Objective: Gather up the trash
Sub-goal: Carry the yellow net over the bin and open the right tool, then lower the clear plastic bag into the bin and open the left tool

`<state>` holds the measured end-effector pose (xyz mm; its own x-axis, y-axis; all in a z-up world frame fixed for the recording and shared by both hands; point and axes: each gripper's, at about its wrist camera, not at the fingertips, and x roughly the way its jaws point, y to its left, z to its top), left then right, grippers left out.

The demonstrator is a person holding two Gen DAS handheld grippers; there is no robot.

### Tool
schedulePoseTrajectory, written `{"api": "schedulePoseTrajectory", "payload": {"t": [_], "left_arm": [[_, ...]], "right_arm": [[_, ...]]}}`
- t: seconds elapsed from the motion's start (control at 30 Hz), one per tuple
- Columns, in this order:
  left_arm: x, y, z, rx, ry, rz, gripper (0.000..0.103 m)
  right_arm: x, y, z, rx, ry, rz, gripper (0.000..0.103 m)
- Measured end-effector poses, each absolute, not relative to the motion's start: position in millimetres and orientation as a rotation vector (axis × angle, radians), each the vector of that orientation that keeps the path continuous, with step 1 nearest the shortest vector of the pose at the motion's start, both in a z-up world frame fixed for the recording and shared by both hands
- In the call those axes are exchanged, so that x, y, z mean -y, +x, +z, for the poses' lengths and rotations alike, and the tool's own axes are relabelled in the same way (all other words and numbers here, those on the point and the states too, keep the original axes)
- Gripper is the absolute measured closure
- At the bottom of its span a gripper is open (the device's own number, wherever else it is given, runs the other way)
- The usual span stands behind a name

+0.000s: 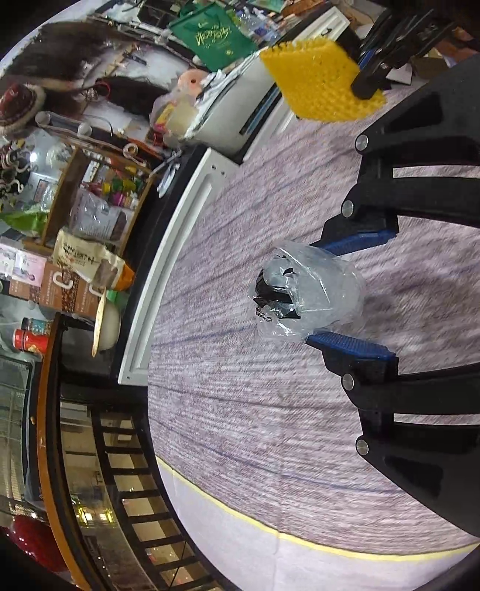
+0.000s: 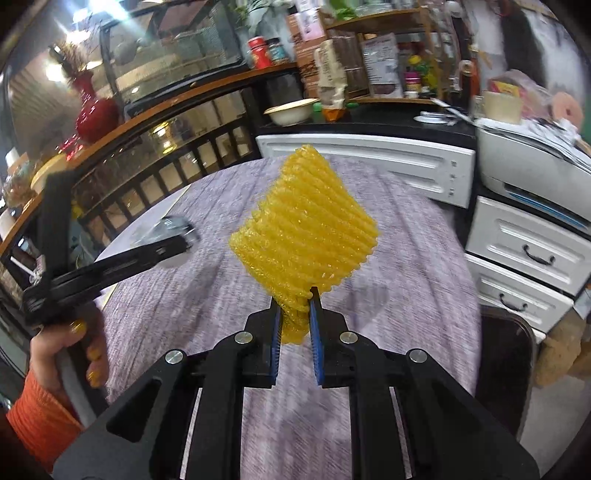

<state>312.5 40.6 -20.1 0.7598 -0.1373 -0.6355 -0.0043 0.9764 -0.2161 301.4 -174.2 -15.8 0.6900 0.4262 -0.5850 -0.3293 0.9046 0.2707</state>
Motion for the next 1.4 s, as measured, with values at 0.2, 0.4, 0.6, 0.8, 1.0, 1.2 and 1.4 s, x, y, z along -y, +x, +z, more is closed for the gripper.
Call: {"api": "schedulePoseTrajectory", "payload": {"t": [0.2,0.4,0.6,0.8,1.0,1.2,1.4], "left_arm": [[3.1,285.3,-9.6,-0.667,-0.180,-0.172,0.063],[49.0,271.6,-4.0,-0.662,-0.159,-0.283,0.063],[85.7,266.6,-2.1,-0.667,-0.143,-0.359,0.063],[107.5,262.7,-5.3,-0.678,-0.141,-0.399,0.063],[121.6,259.9,-10.9,-0.696,-0.149,-0.427,0.063],[147.5,255.6,-17.3,-0.720,-0.136,-0.479,0.063],[183.8,250.4,-23.6,-0.739,-0.095,-0.546,0.063]], "right_arm": [[237.5,278.4,-17.5,-0.657,0.199,0.294,0.088],[295.3,269.0,-33.9,-0.681,0.234,0.166,0.088],[333.2,280.1,-88.6,-0.812,0.263,0.069,0.088],[348.8,300.7,-143.2,-0.924,0.330,0.003,0.066],[353.8,290.4,-171.3,-0.962,0.400,-0.039,0.043],[370.1,272.8,-174.9,-0.951,0.432,-0.072,0.043],[399.2,251.6,-168.8,-0.928,0.456,-0.126,0.043]]}}
